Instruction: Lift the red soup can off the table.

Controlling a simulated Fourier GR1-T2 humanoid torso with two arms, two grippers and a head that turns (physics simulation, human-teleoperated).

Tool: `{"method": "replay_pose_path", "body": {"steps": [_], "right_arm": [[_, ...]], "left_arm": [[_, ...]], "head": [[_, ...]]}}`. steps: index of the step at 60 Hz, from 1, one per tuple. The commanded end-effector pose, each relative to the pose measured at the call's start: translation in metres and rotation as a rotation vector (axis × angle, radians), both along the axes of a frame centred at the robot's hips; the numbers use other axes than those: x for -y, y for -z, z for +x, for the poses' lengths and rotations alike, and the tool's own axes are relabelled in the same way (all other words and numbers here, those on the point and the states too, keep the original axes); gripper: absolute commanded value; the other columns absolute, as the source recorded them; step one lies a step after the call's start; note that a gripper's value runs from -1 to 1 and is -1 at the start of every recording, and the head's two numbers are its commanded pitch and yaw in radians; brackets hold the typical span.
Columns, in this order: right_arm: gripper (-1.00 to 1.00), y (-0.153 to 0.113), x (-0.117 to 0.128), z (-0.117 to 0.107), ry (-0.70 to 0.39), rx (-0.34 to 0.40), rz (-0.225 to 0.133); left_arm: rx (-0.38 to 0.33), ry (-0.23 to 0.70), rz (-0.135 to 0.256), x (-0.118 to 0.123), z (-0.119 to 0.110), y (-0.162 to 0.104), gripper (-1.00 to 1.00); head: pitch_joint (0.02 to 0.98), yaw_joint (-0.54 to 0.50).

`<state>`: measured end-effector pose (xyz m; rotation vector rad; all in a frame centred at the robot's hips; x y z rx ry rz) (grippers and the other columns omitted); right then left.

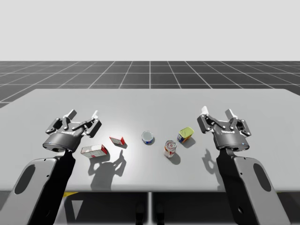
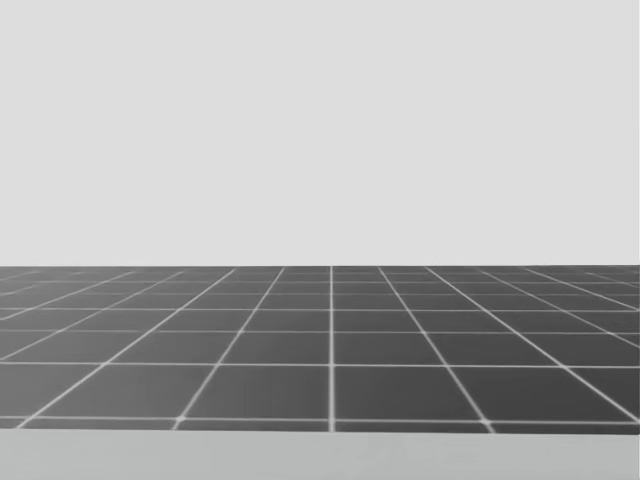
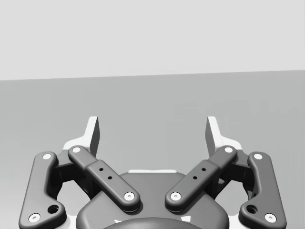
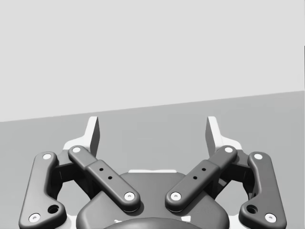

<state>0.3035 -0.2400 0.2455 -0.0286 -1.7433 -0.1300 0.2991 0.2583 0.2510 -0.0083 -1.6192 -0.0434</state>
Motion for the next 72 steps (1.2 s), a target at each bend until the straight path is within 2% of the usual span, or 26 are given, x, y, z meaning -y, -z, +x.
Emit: {"method": "replay_pose_path", "body": {"steps": [1,14,18,37,50,60,63,65,71,72], "right_arm": [[-1.00,-0.0003,0.0005,-0.0011,0.018,0.003,0.025],[-1.00,-0.0006,0.0000,-0.0006,-0.035,-0.015,0.012],[-1.00,-0.0003,-0.0011,-0.0007,-0.034,-0.019,-0.010],[-1.00,-0.0006,-0.0008,0.0003,-0.020,-0.030,-0.005],[-1.00,-0.0008,-0.0002,0.0010,-0.012,-0.032,-0.012],[-1.00,-0.0003,-0.0009,0.0016,-0.006,-0.039,-0.025],[-1.00,0.0000,-0.0013,0.0019,0.001,-0.042,-0.039],[-1.00,0.0005,-0.0016,0.0021,0.011,-0.045,-0.061],[-1.00,-0.0001,-0.0005,0.0003,-0.025,-0.045,-0.048],[-1.00,-0.0001,-0.0011,-0.0002,-0.040,-0.057,-0.037]], "left_arm": [[0.000,0.000,0.000,-0.0003,0.0001,-0.0002,-1.00],[0.000,0.000,-0.002,-0.0006,0.0001,-0.0004,-1.00],[-0.001,0.000,-0.001,-0.0006,0.0000,-0.0004,-1.00],[0.000,-0.003,0.000,-0.0023,0.0008,-0.0006,-1.00],[0.001,0.000,0.007,-0.0021,0.0011,-0.0007,-1.00],[0.000,0.007,0.008,-0.0010,0.0010,-0.0007,-1.00],[-0.001,0.011,0.009,0.0000,0.0010,-0.0010,-1.00],[0.000,0.012,0.009,0.0006,0.0010,-0.0012,-1.00],[-0.001,0.015,0.008,0.0015,0.0014,-0.0013,-1.00],[-0.001,0.014,0.008,0.0018,0.0013,-0.0013,-1.00]], "head": [[0.090,0.03],[0.141,0.03],[0.198,0.02],[0.563,0.00],[0.749,-0.04],[0.843,-0.11],[0.866,-0.13],[0.879,-0.14],[0.900,-0.16],[0.901,-0.17]]}}
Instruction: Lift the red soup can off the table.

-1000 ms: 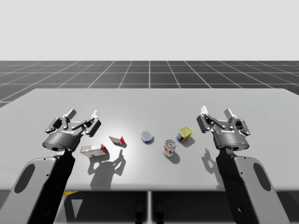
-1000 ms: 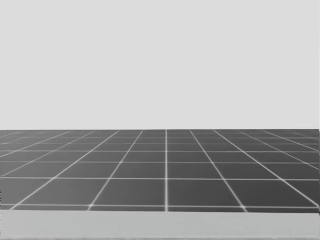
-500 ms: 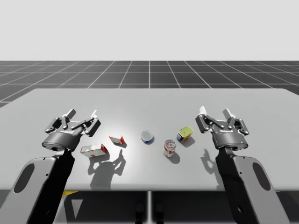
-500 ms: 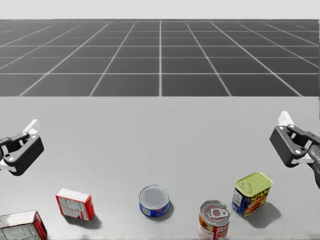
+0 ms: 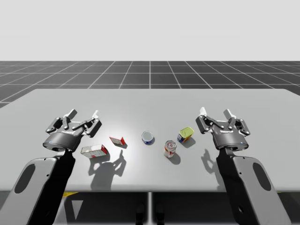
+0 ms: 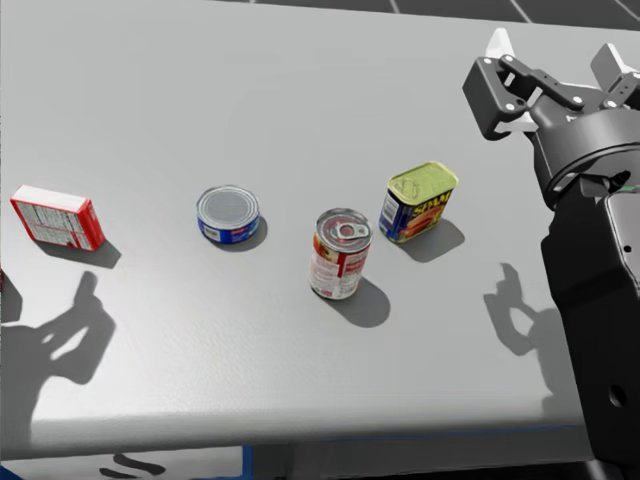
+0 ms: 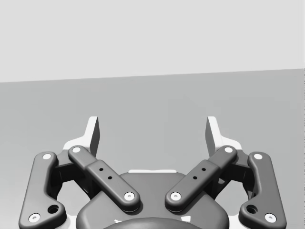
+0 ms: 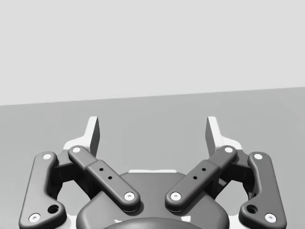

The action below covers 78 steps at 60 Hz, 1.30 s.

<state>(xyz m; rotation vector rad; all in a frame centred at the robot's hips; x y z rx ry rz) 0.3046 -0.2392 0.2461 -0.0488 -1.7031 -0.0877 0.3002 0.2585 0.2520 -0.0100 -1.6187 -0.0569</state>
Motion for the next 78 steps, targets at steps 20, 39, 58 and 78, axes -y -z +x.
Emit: {"method": "replay_pose_path", "body": {"steps": [20,39,58,78], "right_arm": [[-1.00,-0.017,-0.004,-0.029,-0.116,-0.010,0.035],[-1.00,-0.002,-0.020,-0.093,-0.270,-0.033,-0.082],[-1.00,0.025,-0.030,-0.130,-0.455,-0.100,-0.069],[-1.00,0.064,-0.051,-0.131,-0.556,-0.184,-0.082]], "left_arm": [[-0.004,0.003,-0.005,0.003,0.000,0.000,-1.00],[-0.007,-0.002,-0.006,0.001,0.000,0.000,-1.00],[-0.007,-0.003,-0.003,0.001,0.000,0.000,-1.00],[-0.010,-0.004,-0.001,0.002,0.001,0.001,-1.00]], "head": [[0.880,-0.16],[0.872,-0.16],[0.868,-0.16],[0.861,-0.15]]}}
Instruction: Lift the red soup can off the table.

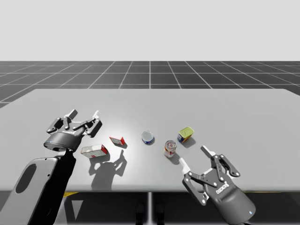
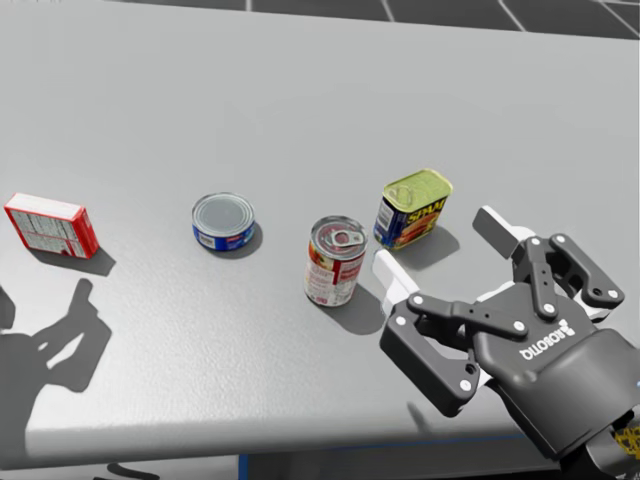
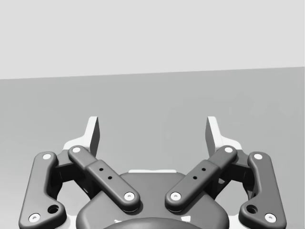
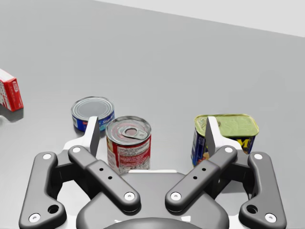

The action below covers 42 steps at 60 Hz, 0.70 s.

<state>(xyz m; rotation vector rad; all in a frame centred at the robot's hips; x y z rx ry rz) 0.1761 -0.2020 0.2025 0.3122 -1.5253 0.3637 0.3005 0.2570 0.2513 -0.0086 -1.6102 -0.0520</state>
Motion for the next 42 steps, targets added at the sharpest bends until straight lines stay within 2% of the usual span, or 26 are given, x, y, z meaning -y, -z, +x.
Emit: {"method": "replay_pose_path", "body": {"steps": [1,3,8,17,26,31,42], "right_arm": [[-1.00,0.023,-0.015,-0.002,-0.035,-0.045,-0.001],[-1.00,0.027,-0.017,0.000,-0.032,-0.057,0.002],[-1.00,0.036,-0.023,0.004,-0.021,-0.073,-0.026],[-1.00,0.047,-0.029,0.012,0.004,-0.096,-0.051],[-1.00,0.056,-0.035,0.020,0.023,-0.125,-0.057],[-1.00,0.063,-0.039,0.027,0.038,-0.130,-0.078],[-1.00,0.068,-0.048,0.037,0.049,-0.139,-0.085]], "left_arm": [[-0.001,-0.001,0.002,0.000,0.000,0.000,-1.00],[-0.001,-0.001,0.002,0.000,0.000,0.000,-1.00],[-0.001,0.000,0.003,0.000,0.000,0.000,-1.00],[-0.001,0.000,0.002,0.000,0.000,0.001,-1.00],[-0.001,0.000,0.003,0.000,0.000,0.001,-1.00],[-0.001,0.001,0.003,0.000,0.000,0.001,-1.00],[-0.001,0.001,0.002,0.001,0.000,0.000,-1.00]], "head": [[0.863,-0.15],[0.863,-0.15],[0.865,-0.15],[0.864,-0.15],[0.866,-0.15],[0.865,-0.15],[0.864,-0.14]]}}
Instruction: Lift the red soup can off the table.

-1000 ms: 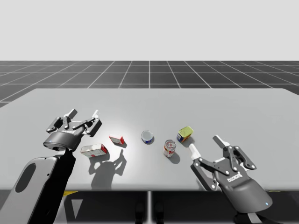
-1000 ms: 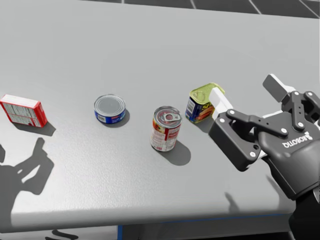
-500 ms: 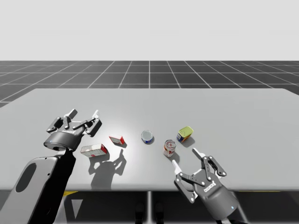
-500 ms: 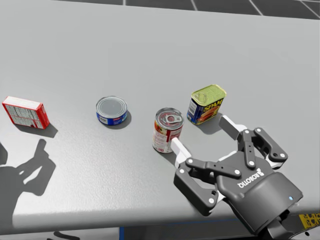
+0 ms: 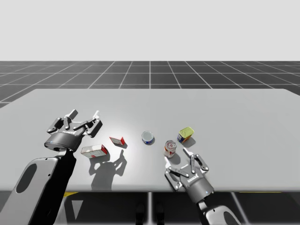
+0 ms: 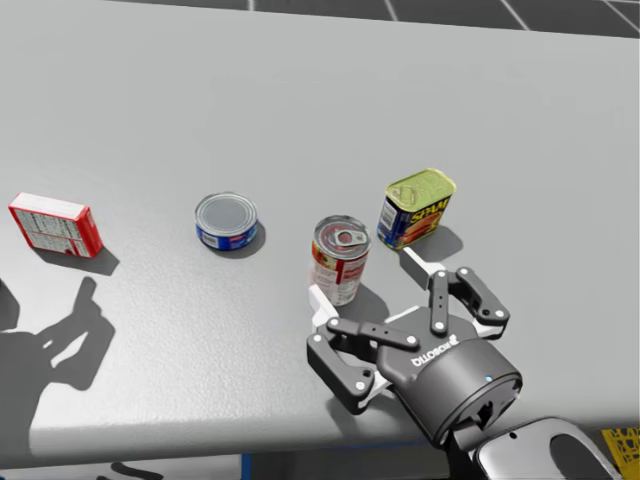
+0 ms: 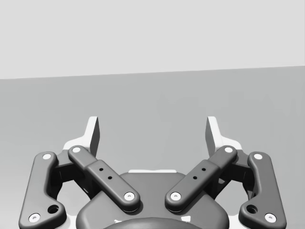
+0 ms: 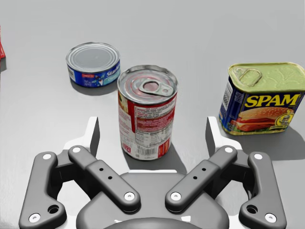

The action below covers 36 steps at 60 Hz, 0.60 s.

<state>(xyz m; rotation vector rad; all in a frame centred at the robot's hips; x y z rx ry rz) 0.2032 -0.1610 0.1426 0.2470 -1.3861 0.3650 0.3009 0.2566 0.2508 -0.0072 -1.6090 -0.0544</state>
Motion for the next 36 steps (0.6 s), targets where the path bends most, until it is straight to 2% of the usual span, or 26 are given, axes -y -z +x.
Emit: {"method": "replay_pose_path", "body": {"steps": [1,13,28,36], "right_arm": [[-1.00,0.009,-0.009,0.012,0.016,-0.014,-0.011],[-1.00,0.013,-0.021,0.023,0.028,-0.029,-0.036],[-1.00,0.017,-0.027,0.038,0.057,-0.065,-0.035],[-1.00,0.021,-0.031,0.041,0.064,-0.062,-0.054]], "left_arm": [[0.000,0.000,-0.001,0.000,0.000,0.000,-1.00],[0.000,0.003,-0.002,0.000,0.000,0.000,-1.00],[0.000,0.005,-0.004,0.000,-0.001,-0.001,-1.00],[0.000,0.006,-0.004,0.000,-0.001,-0.001,-1.00]], "head": [[0.865,-0.14],[0.863,-0.14],[0.861,-0.12],[0.859,-0.12]]}}
